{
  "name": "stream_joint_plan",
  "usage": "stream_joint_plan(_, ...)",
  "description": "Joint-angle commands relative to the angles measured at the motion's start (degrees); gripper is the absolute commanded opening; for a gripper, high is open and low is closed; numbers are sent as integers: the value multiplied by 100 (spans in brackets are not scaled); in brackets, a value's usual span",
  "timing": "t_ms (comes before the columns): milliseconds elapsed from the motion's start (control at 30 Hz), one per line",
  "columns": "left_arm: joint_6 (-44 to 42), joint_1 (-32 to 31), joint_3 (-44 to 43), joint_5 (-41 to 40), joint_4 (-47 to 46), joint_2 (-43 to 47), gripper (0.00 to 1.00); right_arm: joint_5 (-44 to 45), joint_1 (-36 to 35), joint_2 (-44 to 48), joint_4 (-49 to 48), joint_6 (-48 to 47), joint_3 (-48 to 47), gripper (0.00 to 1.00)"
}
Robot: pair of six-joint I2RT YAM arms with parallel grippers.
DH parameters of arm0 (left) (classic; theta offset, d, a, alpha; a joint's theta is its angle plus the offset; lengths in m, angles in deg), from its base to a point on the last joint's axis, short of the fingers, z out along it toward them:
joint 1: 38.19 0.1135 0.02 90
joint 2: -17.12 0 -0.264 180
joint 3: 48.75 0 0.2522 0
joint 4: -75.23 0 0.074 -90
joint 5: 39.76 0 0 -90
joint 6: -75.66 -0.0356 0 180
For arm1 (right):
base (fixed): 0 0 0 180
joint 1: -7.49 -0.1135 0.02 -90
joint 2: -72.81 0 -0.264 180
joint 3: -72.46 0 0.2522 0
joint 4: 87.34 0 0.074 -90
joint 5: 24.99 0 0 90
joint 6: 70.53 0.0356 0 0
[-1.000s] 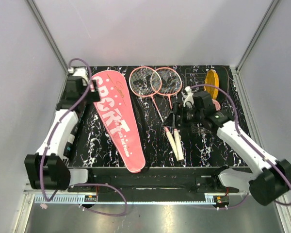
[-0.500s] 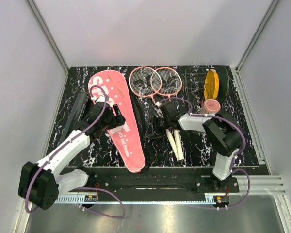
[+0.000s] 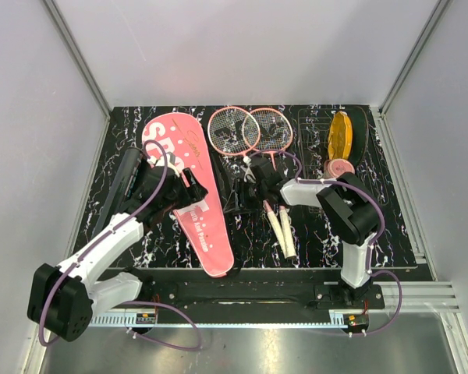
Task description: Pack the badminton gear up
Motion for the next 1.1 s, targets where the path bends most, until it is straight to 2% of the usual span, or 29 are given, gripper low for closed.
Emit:
stream_joint_plan(0,189,6,-55,37,-299,76,71,61,-100,-28,-71,-345,-255,53)
stream_joint_plan(67,233,14,-72,-7,-290,68,71,85,-101,-99,138,-476,-360,52)
stream_joint_plan(100,242,6,-90,-16,-264,50,71,339,-101,-47,627,-582,-456,52)
stream_joint_plan(233,312,15,-134,-43,-123,-20,71,1480,-118,182,1237,-855,-439,49)
stream_joint_plan(367,383,6,-107,-34,-79,-116,70,2185,-285,59,1633,-619,-545,47)
stream_joint_plan(533,690,-3,-107,-490,96,-134,70,3142,-714,-353,2283,-258,-1036,50)
stream_joint_plan(700,971,-3,-510,-1122,930,-292,72,4154,-1032,-731,2889,-319,-1502,52)
stream_joint_plan(767,1059,-3,-695,-1334,1325,-503,73,4585,-1085,-828,3022,-415,-1591,44)
stream_joint_plan(800,1077,-3,-870,-1352,1449,-582,73,4726,-1085,-855,3049,-424,-1591,37)
stream_joint_plan(967,1323,-38,-1126,-1177,1635,-925,77,5342,-1102,-759,2926,-784,-1468,26)
stream_joint_plan(1033,1454,-47,-1267,-967,1643,-1065,79,5386,-1111,-662,2821,-933,-1477,17)
stream_joint_plan(1067,1481,-38,-1320,-861,1591,-1127,79,5343,-1111,-592,2751,-1100,-1442,6)
